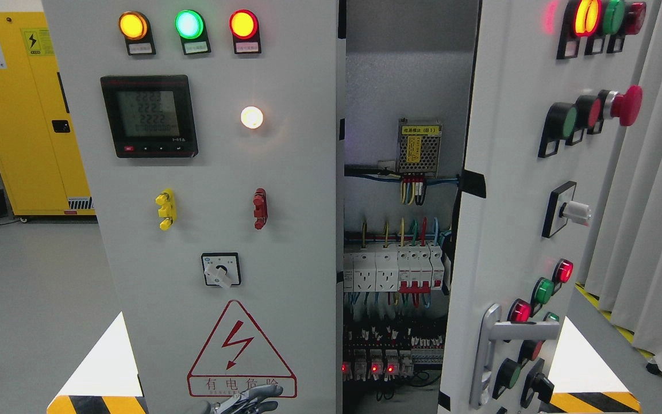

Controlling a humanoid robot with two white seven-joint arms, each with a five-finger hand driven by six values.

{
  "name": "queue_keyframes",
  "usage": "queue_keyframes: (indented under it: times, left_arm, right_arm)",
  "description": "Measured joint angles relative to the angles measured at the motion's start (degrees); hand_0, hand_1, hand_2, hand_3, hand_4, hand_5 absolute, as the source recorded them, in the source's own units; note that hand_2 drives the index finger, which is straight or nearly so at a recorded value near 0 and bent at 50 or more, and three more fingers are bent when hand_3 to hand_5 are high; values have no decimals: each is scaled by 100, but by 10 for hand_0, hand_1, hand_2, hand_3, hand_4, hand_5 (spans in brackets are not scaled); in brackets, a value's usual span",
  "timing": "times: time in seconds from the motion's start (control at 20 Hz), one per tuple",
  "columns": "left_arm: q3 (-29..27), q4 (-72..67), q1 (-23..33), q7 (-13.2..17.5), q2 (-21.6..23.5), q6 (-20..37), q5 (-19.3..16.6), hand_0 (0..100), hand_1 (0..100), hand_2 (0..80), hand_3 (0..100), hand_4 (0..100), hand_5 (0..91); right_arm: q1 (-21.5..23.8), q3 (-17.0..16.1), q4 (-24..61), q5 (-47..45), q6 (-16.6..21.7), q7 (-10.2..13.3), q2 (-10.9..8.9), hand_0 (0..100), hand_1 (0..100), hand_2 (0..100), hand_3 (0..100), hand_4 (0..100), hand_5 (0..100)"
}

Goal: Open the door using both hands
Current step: 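Reach the left hand up into the gap beside the button-panel door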

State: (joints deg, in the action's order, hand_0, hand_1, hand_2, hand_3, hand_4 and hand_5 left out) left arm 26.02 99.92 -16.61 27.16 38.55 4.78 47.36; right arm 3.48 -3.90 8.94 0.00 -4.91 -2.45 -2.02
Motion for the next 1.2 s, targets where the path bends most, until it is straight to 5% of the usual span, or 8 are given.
queue_keyframes:
  times: [0.6,1.2]
  left_arm:
    - [677,449,-1563,-229,515,-427,918,0,0,0,0,0,0]
    - [990,531,-3051,-526,-10,-1565,1304,0,0,0,0,0,0]
  right_arm:
    - [4,0,-4,0,14,-14,41,213,75,0,0,0,0]
    - [11,0,-5,0,18,-14,149,214,74,0,0,0,0]
